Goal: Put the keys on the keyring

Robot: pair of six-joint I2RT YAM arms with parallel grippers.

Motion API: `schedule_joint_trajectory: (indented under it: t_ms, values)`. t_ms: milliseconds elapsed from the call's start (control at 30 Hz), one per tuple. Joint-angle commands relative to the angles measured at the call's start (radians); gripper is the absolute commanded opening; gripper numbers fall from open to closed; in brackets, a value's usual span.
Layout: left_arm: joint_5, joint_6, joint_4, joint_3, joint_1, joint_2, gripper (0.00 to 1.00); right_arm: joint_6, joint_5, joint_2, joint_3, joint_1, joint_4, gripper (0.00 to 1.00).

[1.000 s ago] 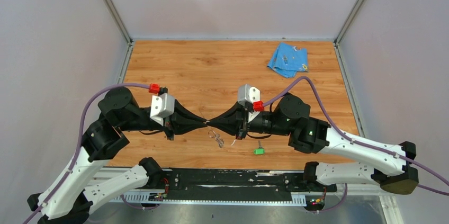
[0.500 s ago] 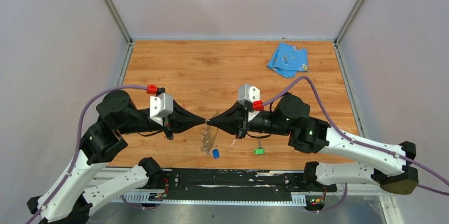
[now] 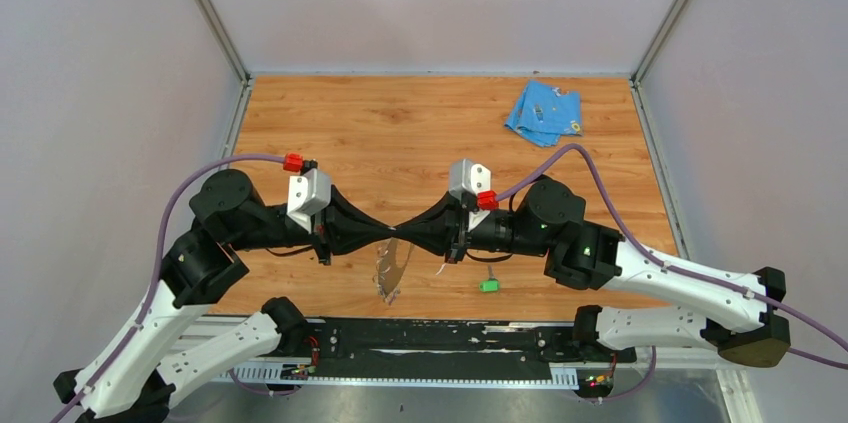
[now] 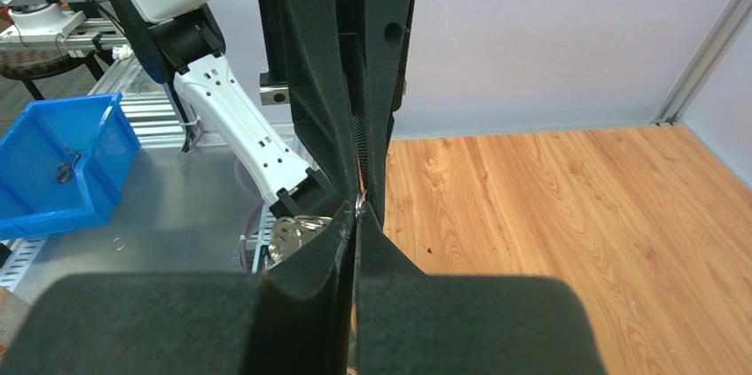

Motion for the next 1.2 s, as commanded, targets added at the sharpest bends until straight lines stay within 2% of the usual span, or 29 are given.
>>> schedule_joint_trajectory:
  t_ms: [0,100,300,433,500,633,767,967,1100,1167]
  values:
    - [0.063,-0.054,0.056,-0.012,0.008,0.005,0.10,0.004,-0.017,-0.001,0.030,0.007,0.054,0.00]
    - [0.064,-0.071,0.070,-0.006,0.017,0.005,0.00,0.007,-0.016,0.000,0.028,0.007,0.056,0.00]
    - [0.057,-0.083,0.069,0.002,0.032,-0.003,0.00,0.009,-0.008,0.001,0.033,0.007,0.022,0.00]
    - [0.063,-0.030,0.018,0.015,0.035,-0.003,0.00,0.004,0.017,0.001,0.064,0.005,-0.057,0.00]
    - [0.059,0.005,-0.012,0.021,0.035,-0.002,0.00,0.005,0.029,0.009,0.089,0.003,-0.103,0.11]
    - [0.052,0.051,-0.070,0.038,0.035,0.005,0.00,0.003,0.031,0.023,0.145,-0.003,-0.219,0.24]
    - [0.056,0.052,-0.082,0.037,0.035,0.002,0.00,-0.011,0.033,0.042,0.210,-0.010,-0.318,0.30]
    - [0.050,0.108,-0.120,0.020,0.035,-0.008,0.00,-0.021,0.047,0.062,0.261,-0.020,-0.459,0.26]
    - [-0.056,0.250,-0.201,-0.002,0.035,-0.032,0.00,-0.009,0.100,0.039,0.159,-0.036,-0.483,0.36]
    - [-0.184,0.340,-0.248,-0.008,0.037,-0.041,0.00,-0.008,0.130,0.039,0.092,-0.040,-0.467,0.39]
